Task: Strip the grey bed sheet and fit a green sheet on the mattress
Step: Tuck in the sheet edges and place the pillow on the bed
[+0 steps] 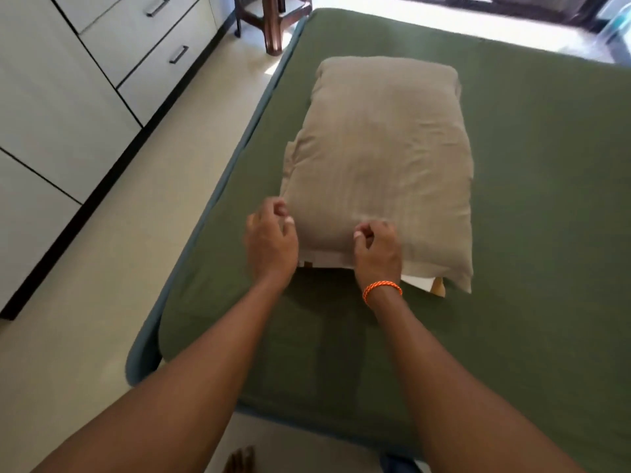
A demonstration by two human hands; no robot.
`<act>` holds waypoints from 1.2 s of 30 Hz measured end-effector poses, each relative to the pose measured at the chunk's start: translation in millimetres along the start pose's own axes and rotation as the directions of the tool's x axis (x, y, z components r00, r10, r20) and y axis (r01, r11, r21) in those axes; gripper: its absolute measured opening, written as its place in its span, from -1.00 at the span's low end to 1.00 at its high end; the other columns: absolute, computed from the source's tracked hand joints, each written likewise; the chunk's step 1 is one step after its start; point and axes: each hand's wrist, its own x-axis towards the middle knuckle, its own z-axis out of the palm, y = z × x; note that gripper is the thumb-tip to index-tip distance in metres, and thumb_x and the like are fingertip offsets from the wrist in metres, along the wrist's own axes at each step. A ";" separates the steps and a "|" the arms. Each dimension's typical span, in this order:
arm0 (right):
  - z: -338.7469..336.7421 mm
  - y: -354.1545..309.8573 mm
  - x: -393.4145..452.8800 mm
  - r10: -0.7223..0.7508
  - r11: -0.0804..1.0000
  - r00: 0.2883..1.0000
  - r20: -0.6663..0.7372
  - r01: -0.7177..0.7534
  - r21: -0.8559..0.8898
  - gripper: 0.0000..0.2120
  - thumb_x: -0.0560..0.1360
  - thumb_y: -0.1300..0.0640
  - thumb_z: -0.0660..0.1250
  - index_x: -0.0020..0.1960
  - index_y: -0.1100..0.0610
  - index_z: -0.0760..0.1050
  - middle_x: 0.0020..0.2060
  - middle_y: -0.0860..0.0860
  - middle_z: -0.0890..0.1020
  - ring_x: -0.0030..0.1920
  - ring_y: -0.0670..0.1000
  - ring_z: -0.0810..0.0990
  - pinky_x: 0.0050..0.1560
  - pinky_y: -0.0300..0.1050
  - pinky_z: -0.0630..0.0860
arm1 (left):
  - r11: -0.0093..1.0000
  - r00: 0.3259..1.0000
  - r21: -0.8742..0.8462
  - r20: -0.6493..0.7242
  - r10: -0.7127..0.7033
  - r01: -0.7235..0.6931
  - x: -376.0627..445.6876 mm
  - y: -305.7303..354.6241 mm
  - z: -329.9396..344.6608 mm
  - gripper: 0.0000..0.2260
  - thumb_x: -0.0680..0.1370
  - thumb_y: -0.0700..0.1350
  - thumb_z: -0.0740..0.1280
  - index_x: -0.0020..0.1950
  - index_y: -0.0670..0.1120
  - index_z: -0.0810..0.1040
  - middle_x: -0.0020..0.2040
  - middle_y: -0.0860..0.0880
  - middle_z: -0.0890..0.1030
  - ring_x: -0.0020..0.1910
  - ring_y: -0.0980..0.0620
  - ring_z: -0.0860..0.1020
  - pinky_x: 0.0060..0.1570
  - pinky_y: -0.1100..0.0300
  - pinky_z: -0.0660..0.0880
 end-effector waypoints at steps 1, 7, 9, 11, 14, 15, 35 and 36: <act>-5.8 1.0 20.8 -0.024 0.999 0.998 -0.064 0.021 -0.035 -0.95 0.59 0.15 0.35 -0.01 0.03 0.58 0.00 -0.01 0.52 0.05 0.02 0.51 0.02 -0.04 0.52 | 1.000 1.000 0.010 -0.009 -0.002 0.002 13.6 10.6 12.3 -0.79 0.65 -0.07 0.30 0.29 0.05 0.46 0.19 0.06 0.58 0.21 0.01 0.47 0.13 0.04 0.47; -50.2 31.3 154.4 0.053 0.976 0.938 -0.343 -0.122 -0.183 -0.75 0.51 -0.08 0.44 0.11 -0.01 0.51 0.24 0.00 0.49 0.26 0.10 0.46 0.19 0.13 0.39 | 0.987 0.992 0.098 -0.013 -0.123 0.123 89.4 65.2 100.7 -0.51 0.65 0.13 0.30 0.50 -0.08 0.37 0.45 -0.10 0.51 0.45 -0.15 0.42 0.40 -0.05 0.36; -61.6 44.0 188.5 0.125 0.962 0.905 -0.407 -0.211 -0.174 -0.63 0.48 -0.13 0.46 0.18 0.00 0.47 0.32 -0.01 0.46 0.29 0.09 0.46 0.20 0.14 0.43 | 0.956 0.985 0.236 -0.054 -0.166 0.174 101.9 83.5 124.6 -0.45 0.64 0.18 0.31 0.52 -0.10 0.36 0.50 -0.15 0.46 0.48 -0.20 0.40 0.42 -0.14 0.32; -71.3 55.8 219.9 0.261 0.931 0.883 -0.389 -0.337 -0.139 -0.40 0.45 -0.20 0.47 0.38 0.02 0.39 0.45 0.02 0.39 0.39 0.10 0.43 0.26 0.19 0.39 | 0.904 0.952 0.301 -0.128 -0.277 0.303 117.7 102.7 146.0 -0.36 0.62 0.28 0.28 0.55 -0.10 0.33 0.56 -0.18 0.38 0.54 -0.22 0.33 0.46 -0.18 0.27; -73.8 63.4 246.6 0.408 0.906 0.893 -0.189 -0.422 -0.037 -0.11 0.47 -0.10 0.47 0.63 0.10 0.10 0.55 0.13 0.32 0.49 0.17 0.38 0.36 0.26 0.32 | 0.799 0.852 0.295 -0.177 -0.493 0.523 140.5 120.3 153.8 -0.18 0.56 0.45 0.22 0.53 -0.18 0.36 0.52 -0.24 0.43 0.51 -0.25 0.39 0.46 -0.20 0.24; -74.6 69.3 256.9 0.433 0.900 0.894 -0.115 -0.436 -0.004 -0.10 0.49 -0.05 0.44 0.65 0.13 0.03 0.53 0.16 0.35 0.49 0.20 0.38 0.38 0.26 0.33 | 0.784 0.831 0.276 -0.155 -0.534 0.556 147.3 126.3 158.3 -0.17 0.53 0.48 0.22 0.48 -0.19 0.42 0.47 -0.24 0.49 0.46 -0.26 0.45 0.44 -0.20 0.27; -244.3 186.5 220.0 0.312 0.945 0.941 -0.129 -0.293 0.146 -0.81 0.48 0.06 0.35 -0.20 0.17 0.48 -0.24 0.25 0.62 -0.15 0.34 0.55 -0.23 -0.04 0.30 | 0.941 0.923 0.131 -0.277 -0.269 0.313 -22.8 274.0 200.8 -0.68 0.62 0.07 0.43 -0.16 -0.16 0.58 -0.07 -0.25 0.67 -0.07 -0.28 0.58 -0.14 0.01 0.34; -260.8 197.2 210.9 0.311 0.946 0.940 -0.137 -0.293 0.139 -0.80 0.48 0.06 0.35 -0.24 0.14 0.44 -0.26 0.25 0.61 -0.16 0.34 0.55 -0.24 -0.04 0.30 | 0.945 0.924 0.103 -0.268 -0.274 0.311 -42.2 281.8 205.4 -0.67 0.62 0.08 0.43 -0.18 -0.15 0.57 -0.08 -0.23 0.67 -0.10 -0.25 0.56 -0.14 0.01 0.34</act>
